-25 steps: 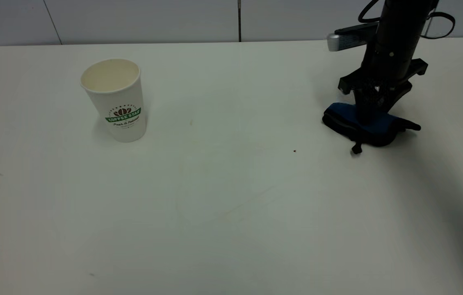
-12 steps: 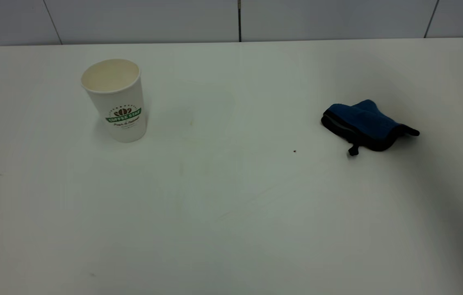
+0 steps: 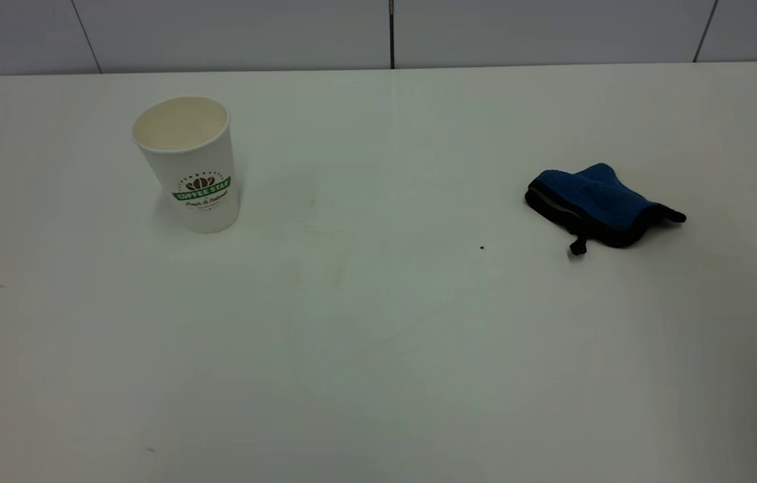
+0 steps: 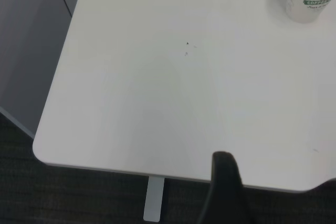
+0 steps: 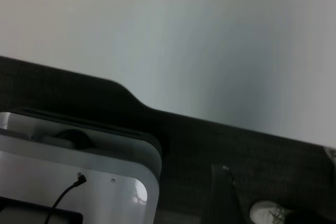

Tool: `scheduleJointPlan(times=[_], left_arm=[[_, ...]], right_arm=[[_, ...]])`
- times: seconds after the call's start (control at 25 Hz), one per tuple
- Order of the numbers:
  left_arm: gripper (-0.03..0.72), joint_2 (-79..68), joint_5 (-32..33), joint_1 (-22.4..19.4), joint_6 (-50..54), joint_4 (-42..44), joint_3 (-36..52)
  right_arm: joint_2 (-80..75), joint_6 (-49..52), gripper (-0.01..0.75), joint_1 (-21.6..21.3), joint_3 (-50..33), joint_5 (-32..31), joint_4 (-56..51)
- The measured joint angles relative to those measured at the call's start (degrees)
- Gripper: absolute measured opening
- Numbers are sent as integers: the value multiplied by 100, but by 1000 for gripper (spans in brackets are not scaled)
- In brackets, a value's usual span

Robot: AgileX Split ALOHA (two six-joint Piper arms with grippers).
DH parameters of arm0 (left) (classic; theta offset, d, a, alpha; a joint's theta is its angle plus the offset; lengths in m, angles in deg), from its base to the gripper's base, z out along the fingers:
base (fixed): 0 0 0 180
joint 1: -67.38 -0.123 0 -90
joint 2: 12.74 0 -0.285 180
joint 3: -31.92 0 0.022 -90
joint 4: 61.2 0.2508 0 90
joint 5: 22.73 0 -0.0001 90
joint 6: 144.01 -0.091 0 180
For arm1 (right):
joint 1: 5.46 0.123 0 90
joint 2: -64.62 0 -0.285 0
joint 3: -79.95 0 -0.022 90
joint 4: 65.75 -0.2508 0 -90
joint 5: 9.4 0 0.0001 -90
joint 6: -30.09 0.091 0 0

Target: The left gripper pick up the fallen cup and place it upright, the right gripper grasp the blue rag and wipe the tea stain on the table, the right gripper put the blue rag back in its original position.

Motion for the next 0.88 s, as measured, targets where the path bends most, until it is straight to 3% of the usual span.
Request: scheduleJointPlan(times=[0.2, 0.56, 0.88], left_arm=[[565, 0, 0, 0, 0, 0, 0], [565, 0, 0, 0, 0, 0, 0], [565, 0, 0, 0, 0, 0, 0]], right_arm=[[1938, 181, 572, 0, -1005, -260, -4], [4924, 365, 570, -51, -1135, -658, 21], [5711, 365, 570, -373, -1149, -710, -7]])
